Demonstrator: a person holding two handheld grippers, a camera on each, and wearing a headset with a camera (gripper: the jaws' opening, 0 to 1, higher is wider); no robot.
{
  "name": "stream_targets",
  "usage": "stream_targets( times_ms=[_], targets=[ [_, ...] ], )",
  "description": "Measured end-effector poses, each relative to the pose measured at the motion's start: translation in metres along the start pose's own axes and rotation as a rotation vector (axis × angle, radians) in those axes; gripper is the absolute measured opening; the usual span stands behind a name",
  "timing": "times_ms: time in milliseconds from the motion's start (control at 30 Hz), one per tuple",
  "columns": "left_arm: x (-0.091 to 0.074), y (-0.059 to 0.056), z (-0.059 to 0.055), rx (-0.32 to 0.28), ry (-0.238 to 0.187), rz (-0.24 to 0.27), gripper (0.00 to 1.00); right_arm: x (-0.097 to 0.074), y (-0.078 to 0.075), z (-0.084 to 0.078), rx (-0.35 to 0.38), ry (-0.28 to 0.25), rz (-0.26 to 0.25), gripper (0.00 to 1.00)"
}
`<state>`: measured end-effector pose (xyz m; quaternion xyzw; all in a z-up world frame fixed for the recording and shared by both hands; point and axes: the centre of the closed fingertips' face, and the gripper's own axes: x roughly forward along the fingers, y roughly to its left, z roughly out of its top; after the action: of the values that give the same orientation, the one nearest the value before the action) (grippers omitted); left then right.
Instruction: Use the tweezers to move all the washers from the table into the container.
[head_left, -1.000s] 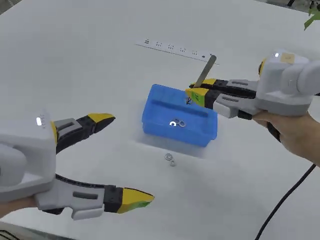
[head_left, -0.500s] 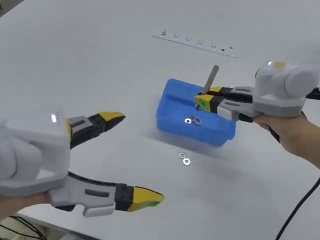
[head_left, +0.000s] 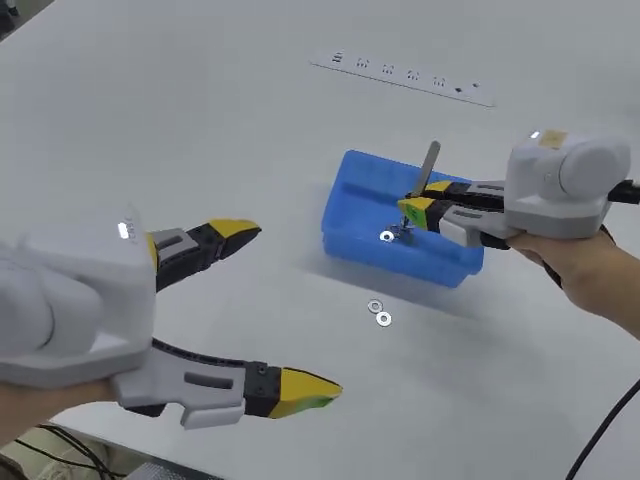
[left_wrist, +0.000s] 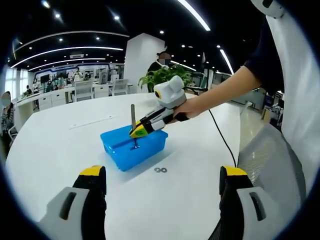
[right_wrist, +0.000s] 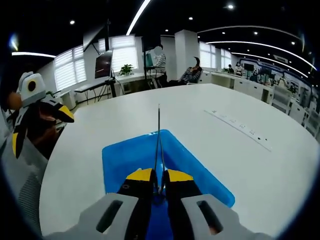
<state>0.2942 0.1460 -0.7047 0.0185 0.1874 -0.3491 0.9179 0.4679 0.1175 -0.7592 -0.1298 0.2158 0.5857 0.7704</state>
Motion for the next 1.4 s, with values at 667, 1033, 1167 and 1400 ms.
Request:
stream_targets(
  times_ms=[667, 1033, 1167, 1400],
  targets=[
    [0.009, 0.015, 0.023, -0.014, -0.048, 0.013, 0.99, -0.015, 0.010, 0.015, -0.059, -0.044, 0.024, 0.07],
    [0.032, 0.051, 0.054, -0.008, -0.104, -0.003, 0.94, -0.024, 0.023, 0.018, -0.188, -0.025, 0.063, 0.07],
    [0.052, 0.053, 0.065, 0.023, -0.098, -0.052, 0.89, -0.025, 0.029, 0.019, -0.209, -0.026, 0.076, 0.07],
    [0.085, 0.053, 0.084, 0.083, -0.090, -0.145, 0.79, -0.026, 0.043, 0.023, -0.250, -0.025, 0.109, 0.08]
  ],
)
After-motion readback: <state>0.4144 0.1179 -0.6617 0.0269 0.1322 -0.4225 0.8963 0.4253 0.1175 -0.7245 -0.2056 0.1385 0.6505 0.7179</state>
